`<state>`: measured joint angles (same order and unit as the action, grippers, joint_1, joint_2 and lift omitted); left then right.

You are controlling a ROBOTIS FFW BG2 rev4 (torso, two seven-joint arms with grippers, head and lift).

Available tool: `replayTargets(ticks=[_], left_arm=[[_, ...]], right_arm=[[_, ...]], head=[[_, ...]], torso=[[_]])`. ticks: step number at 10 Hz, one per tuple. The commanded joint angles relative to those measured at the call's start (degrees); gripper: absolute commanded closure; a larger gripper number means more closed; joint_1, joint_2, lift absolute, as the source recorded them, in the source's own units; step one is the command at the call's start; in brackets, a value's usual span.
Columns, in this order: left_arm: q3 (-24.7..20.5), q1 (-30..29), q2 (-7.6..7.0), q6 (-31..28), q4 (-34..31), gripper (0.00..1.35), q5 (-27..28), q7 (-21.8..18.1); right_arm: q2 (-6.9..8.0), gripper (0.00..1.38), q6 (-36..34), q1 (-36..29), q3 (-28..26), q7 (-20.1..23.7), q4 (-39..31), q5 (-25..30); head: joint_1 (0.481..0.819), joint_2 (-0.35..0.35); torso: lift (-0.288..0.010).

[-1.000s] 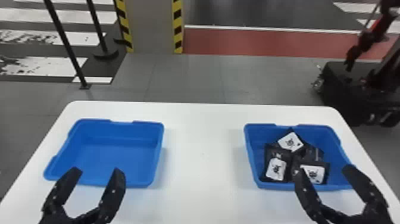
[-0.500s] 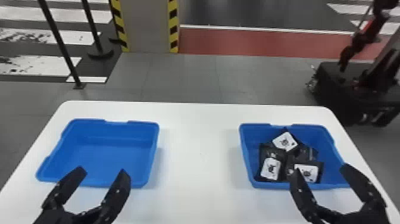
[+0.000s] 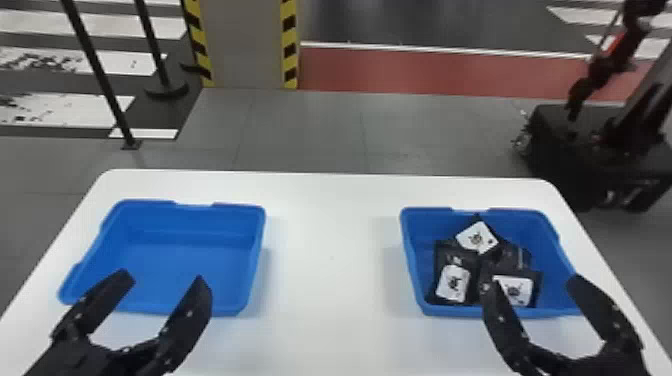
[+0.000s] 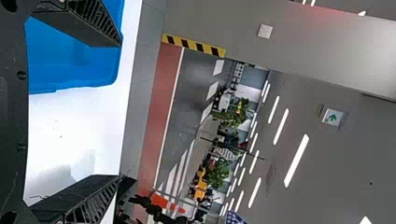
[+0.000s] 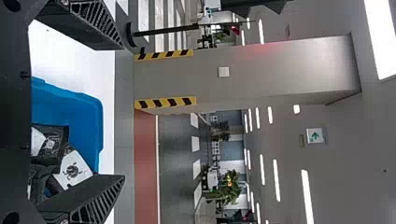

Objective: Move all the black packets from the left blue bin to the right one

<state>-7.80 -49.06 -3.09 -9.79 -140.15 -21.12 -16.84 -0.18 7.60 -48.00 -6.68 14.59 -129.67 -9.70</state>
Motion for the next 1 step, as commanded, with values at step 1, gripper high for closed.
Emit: replayTargets(ticks=[1], left_arm=[[0.1,0.0,0.1,-0.9,-0.3,0.0,0.3,0.1]], right_arm=[[0.23,0.0,0.0,-0.1,0.0,0.0,-0.1,-0.4]], head=[[0.695,-0.044]], torso=[[-0.11]])
